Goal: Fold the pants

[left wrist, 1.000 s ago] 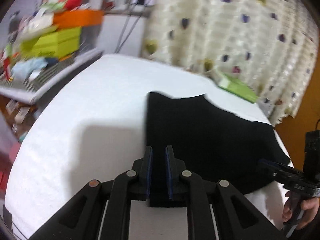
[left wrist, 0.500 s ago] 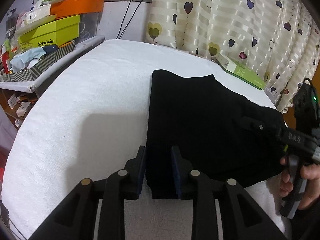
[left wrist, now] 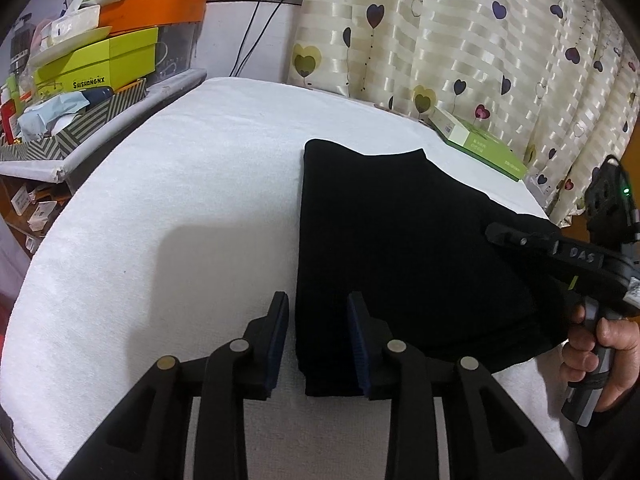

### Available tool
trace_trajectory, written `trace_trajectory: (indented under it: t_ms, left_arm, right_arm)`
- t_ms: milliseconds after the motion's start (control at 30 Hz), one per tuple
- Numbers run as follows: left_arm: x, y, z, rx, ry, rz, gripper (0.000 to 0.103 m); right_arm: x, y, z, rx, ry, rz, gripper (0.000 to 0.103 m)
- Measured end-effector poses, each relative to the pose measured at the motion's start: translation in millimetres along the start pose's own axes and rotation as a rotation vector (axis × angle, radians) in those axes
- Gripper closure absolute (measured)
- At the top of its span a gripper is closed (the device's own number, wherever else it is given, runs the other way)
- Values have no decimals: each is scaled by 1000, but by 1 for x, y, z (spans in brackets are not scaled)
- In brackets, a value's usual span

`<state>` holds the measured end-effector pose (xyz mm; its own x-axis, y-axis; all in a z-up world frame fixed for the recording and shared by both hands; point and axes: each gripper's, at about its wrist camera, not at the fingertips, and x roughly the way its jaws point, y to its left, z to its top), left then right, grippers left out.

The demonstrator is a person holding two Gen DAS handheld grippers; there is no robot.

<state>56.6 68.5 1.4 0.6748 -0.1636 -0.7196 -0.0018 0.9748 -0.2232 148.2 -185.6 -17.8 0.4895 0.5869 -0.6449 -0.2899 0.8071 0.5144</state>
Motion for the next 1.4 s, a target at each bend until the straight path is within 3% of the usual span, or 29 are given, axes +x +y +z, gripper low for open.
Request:
trace_trajectory:
  t_ms: [167, 567, 900, 1067, 1200, 1400]
  left_arm:
    - [-2, 1, 0, -1, 0, -5, 70]
    - [-18, 1, 0, -12, -47, -7, 70]
    - [-12, -23, 4, 38, -49, -63, 70]
    - [-2, -35, -4, 94, -10, -44, 70]
    - [1, -40, -5, 122, 4, -38, 70]
    - [-5, -47, -6, 143, 4, -12, 70]
  right_arm:
    - [-1, -7, -5, 42, 13, 24, 99]
    - [-7, -7, -5, 8, -7, -22, 99]
    - [-27, -7, -9, -23, -41, -119, 99]
    - [-39, 15, -21, -105, -54, -99, 99]
    - [-24, 34, -39, -242, 19, -152, 99]
    - [-38, 43, -38, -283, -1, -224, 95]
